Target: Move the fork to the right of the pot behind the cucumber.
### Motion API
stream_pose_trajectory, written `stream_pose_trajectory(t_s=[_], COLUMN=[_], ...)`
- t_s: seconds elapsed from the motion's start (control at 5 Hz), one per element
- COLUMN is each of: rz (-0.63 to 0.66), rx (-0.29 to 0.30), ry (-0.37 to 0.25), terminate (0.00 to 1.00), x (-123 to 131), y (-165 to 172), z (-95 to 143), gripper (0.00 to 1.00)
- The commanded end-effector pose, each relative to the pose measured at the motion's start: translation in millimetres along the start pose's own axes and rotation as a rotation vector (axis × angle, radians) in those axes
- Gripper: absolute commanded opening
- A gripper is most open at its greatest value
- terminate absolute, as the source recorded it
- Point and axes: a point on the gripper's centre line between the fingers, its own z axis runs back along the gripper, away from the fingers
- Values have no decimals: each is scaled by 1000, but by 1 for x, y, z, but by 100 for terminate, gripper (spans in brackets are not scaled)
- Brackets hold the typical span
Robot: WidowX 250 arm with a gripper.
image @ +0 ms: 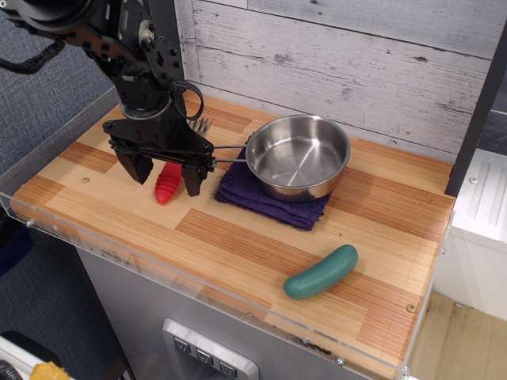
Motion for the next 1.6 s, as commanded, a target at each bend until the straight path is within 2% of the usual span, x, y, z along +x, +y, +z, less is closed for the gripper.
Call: stream_pose_trajectory(t_s=[0.0, 0.2, 0.4, 0.8, 1.0, 1.2, 1.4], rz=[11, -33, -63, -56, -45, -14, -34], rx=[37, 29, 27, 15, 46, 38, 33], ry=[-22, 0, 3, -49, -54, -77, -121], terminate=[0, 0, 0, 0, 0, 0, 0], x=[14, 17, 14, 9, -6, -21, -25], y=[18, 25, 28, 23, 29, 36, 38], z=[-9, -19, -19, 6, 28, 48, 69], gripper=[100, 0, 0, 0, 0, 0, 0])
